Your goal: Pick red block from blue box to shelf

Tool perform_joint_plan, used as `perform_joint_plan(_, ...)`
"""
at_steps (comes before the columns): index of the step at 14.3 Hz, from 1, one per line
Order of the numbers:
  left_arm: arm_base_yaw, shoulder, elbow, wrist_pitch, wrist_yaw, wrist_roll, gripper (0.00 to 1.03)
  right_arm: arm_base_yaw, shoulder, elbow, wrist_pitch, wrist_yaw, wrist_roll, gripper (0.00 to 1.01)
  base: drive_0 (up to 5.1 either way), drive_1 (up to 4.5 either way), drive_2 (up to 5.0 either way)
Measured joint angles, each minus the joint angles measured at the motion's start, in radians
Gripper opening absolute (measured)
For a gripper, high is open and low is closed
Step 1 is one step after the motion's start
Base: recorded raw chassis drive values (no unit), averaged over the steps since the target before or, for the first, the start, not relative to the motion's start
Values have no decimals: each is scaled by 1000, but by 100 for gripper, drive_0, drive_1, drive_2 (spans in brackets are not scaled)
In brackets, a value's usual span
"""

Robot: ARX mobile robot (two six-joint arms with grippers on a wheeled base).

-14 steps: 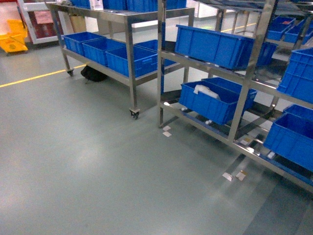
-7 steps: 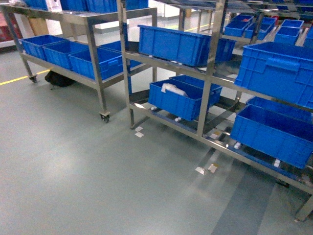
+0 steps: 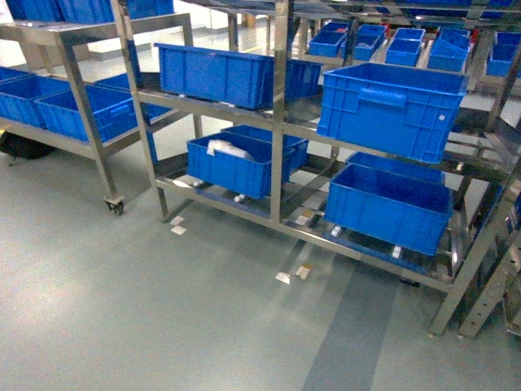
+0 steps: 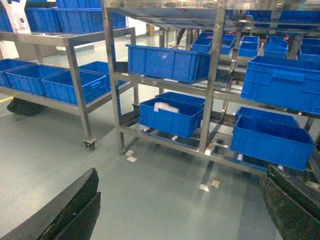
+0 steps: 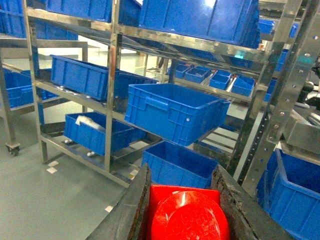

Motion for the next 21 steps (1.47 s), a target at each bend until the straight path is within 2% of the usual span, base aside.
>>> perform_joint_plan(7, 0, 0, 0, 0, 0, 0, 98, 0, 0, 0, 0, 0, 0, 29, -156, -156, -156)
perform_joint_plan(21, -1, 0, 0, 0, 1, 0, 98, 0, -4, 0, -5, 0, 0, 29, -7, 423, -437)
